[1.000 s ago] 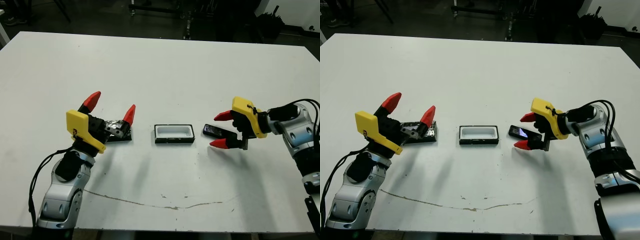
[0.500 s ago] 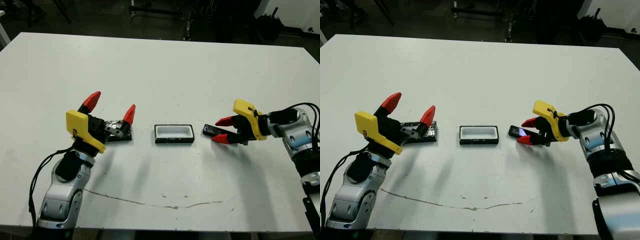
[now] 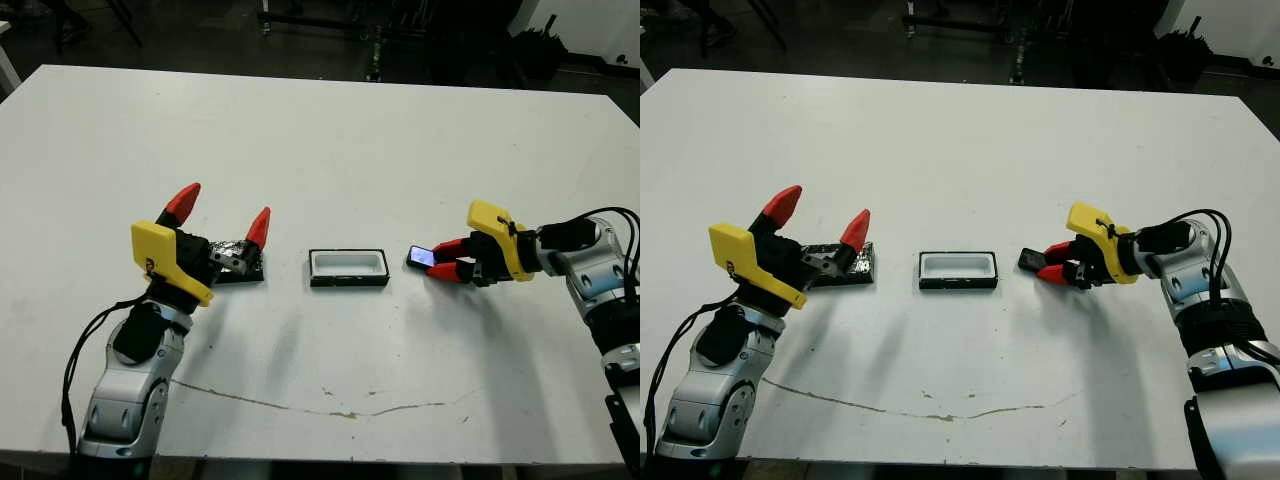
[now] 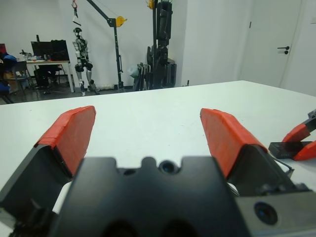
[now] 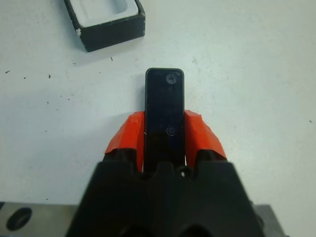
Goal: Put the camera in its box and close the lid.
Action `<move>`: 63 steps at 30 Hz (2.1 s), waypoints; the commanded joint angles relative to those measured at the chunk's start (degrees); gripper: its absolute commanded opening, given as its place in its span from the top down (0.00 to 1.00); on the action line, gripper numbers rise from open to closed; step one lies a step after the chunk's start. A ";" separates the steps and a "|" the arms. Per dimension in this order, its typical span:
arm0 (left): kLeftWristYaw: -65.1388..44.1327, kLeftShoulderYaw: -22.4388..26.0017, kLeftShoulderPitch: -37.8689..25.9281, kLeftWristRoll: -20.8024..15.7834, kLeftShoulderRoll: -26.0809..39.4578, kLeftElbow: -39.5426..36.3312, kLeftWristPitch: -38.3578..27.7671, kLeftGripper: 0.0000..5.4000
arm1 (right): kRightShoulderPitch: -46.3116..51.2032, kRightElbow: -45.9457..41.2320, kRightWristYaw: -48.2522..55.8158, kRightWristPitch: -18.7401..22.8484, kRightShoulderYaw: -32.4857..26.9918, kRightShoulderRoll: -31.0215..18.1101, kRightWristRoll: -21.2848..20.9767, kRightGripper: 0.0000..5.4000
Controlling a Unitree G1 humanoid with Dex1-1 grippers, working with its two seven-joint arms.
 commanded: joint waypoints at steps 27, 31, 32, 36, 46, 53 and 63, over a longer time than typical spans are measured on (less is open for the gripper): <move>0.20 -0.04 0.30 0.59 0.36 -0.01 0.52 0.00 | -16.62 5.15 9.90 0.33 -3.39 7.79 5.83 0.69; 0.29 -0.22 0.14 1.56 0.58 0.15 -0.11 0.00 | -16.38 2.28 9.81 3.09 -2.38 9.36 5.61 0.69; 0.26 -0.25 0.12 1.75 0.60 0.22 -0.24 0.00 | -16.40 1.62 9.79 3.96 -1.99 9.66 5.46 0.69; -0.21 -0.03 0.03 1.06 0.32 0.20 0.28 0.00 | -16.61 -0.81 9.98 8.21 0.08 11.28 4.97 0.69; 0.16 -0.09 0.17 1.57 0.41 -0.05 0.28 0.00 | -16.74 -1.16 9.97 11.28 4.04 14.47 3.69 0.69; -0.44 0.07 0.19 0.91 0.37 0.26 0.08 0.00 | -15.06 -2.26 9.27 10.71 4.55 15.08 3.50 0.69; -0.68 0.06 0.41 -0.21 0.11 0.25 0.45 0.00 | -14.16 -0.43 9.63 9.90 4.88 15.60 3.34 0.69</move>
